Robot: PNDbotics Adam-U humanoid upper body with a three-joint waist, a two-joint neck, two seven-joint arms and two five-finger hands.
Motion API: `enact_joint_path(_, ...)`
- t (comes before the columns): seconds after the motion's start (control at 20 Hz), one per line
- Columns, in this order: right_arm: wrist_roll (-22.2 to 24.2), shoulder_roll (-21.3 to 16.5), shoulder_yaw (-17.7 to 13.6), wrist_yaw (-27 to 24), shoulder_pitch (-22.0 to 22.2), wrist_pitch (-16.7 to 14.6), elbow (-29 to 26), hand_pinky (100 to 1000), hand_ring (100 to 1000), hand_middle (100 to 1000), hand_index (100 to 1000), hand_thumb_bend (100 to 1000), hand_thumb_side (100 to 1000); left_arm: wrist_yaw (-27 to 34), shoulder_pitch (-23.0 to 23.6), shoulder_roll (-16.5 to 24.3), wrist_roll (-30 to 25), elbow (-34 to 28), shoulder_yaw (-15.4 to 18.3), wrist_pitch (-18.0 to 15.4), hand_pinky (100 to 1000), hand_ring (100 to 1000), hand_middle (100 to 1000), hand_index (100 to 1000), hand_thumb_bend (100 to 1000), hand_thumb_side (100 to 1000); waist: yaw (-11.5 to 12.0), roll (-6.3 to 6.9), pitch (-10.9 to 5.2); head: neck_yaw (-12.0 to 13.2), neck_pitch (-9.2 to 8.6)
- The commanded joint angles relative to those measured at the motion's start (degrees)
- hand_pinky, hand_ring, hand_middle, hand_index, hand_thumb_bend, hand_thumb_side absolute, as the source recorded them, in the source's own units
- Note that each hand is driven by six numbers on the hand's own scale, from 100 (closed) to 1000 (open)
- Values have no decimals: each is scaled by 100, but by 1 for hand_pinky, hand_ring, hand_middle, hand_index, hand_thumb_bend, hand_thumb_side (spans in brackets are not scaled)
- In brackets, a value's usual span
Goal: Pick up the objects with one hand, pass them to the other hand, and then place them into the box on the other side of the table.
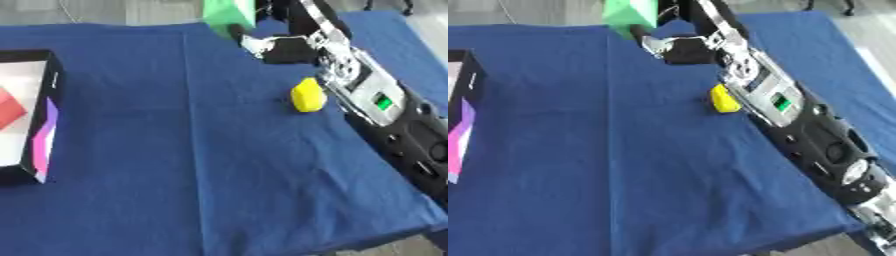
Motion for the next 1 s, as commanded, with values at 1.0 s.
enact_joint_path(1.0, -541, 352, 1092, 634, -242, -516, 224, 619, 622, 521, 585, 280, 100, -1238, -451, -566, -1884, 310, -1303, -19, 1000, 754, 705, 847, 100, 252, -13, 96, -191, 115, 30)
